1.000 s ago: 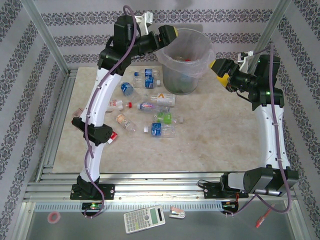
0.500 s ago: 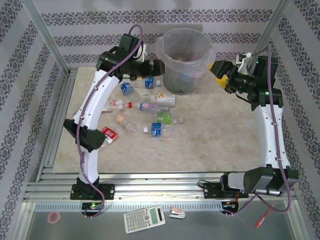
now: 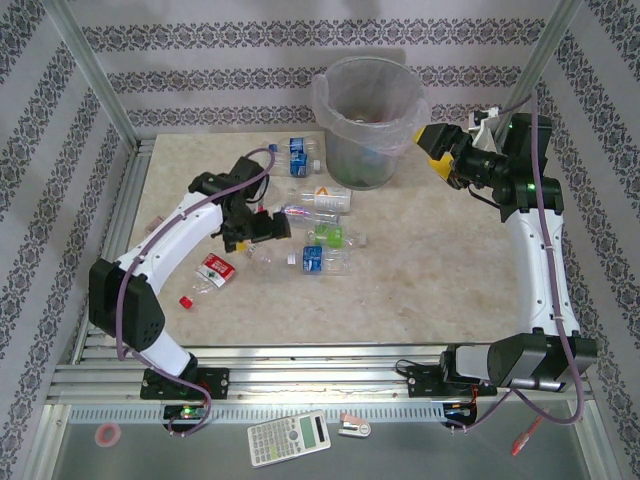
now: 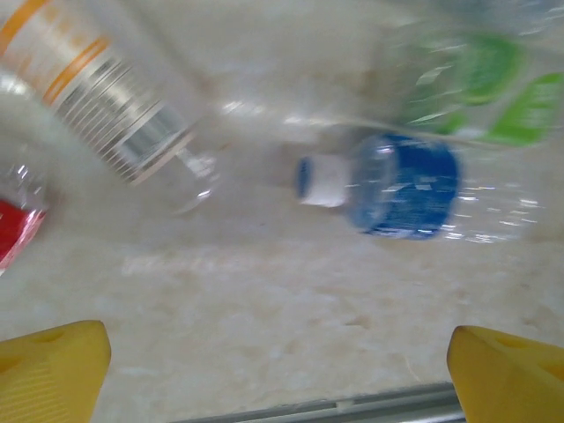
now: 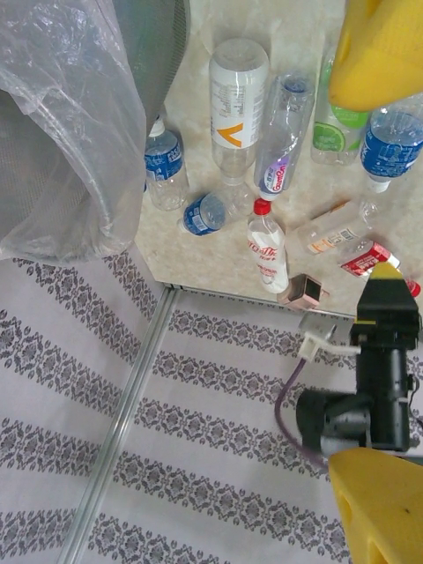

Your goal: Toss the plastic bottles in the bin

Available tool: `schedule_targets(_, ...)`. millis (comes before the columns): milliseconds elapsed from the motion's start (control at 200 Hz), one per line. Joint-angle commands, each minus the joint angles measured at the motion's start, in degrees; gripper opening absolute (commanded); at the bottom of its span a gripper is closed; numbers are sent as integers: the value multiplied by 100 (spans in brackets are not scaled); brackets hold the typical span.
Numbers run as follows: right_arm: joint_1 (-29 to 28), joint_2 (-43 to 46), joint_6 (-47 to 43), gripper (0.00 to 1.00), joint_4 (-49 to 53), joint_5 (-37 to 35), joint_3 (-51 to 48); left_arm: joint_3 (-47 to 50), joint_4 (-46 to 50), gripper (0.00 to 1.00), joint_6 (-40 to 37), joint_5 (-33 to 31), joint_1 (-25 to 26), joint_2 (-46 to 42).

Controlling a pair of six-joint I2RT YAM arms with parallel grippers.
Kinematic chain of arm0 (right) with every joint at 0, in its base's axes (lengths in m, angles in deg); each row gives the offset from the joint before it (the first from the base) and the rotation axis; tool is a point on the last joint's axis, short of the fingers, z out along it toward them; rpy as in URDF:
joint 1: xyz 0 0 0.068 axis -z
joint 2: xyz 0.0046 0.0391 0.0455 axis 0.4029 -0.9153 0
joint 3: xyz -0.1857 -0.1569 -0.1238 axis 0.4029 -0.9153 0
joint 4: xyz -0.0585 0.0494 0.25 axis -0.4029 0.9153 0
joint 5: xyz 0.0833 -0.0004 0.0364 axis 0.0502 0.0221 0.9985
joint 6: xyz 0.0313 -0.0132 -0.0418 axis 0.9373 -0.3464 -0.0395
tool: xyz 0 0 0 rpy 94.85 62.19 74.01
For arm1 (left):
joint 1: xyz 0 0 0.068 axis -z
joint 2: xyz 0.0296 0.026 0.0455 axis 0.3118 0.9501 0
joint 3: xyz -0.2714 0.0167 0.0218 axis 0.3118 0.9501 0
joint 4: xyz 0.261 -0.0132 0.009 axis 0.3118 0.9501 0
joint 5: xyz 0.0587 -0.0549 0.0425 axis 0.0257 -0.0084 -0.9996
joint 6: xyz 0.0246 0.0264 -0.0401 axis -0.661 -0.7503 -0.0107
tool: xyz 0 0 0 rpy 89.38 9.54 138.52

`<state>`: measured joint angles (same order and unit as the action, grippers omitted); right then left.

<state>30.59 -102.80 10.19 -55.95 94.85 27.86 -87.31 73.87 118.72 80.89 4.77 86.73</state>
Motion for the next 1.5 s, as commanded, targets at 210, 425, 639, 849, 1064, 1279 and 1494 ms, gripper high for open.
schedule_targets(210, -153, 24, -134, 98, 37, 54, -154, 980, -743, 96, 835, -414, -302, 143)
schedule_targets(425, -204, 71, -144, 98, 62, 52, -161, 970, -1226, 95, 1036, -638, -417, 668)
schedule_targets(639, -279, 74, -156, 98, 69, 64, -183, 559, -1478, 94, 1189, -848, -464, 1355)
schedule_targets(849, -288, 159, -215, 98, 124, 39, -179, 446, -1599, 88, 1196, -882, -527, 1710)
schedule_targets(1064, -288, 172, -237, 98, 143, -4, -214, 537, -1759, 64, 1005, -703, -526, 1639)
schedule_targets(1279, -290, 100, -222, 98, 116, -49, -170, 1125, -2279, 51, 810, -478, -492, 823)
schedule_targets(1494, -338, -33, -182, 98, 79, -66, -93, 1299, -2769, 50, 311, -289, -377, -311)
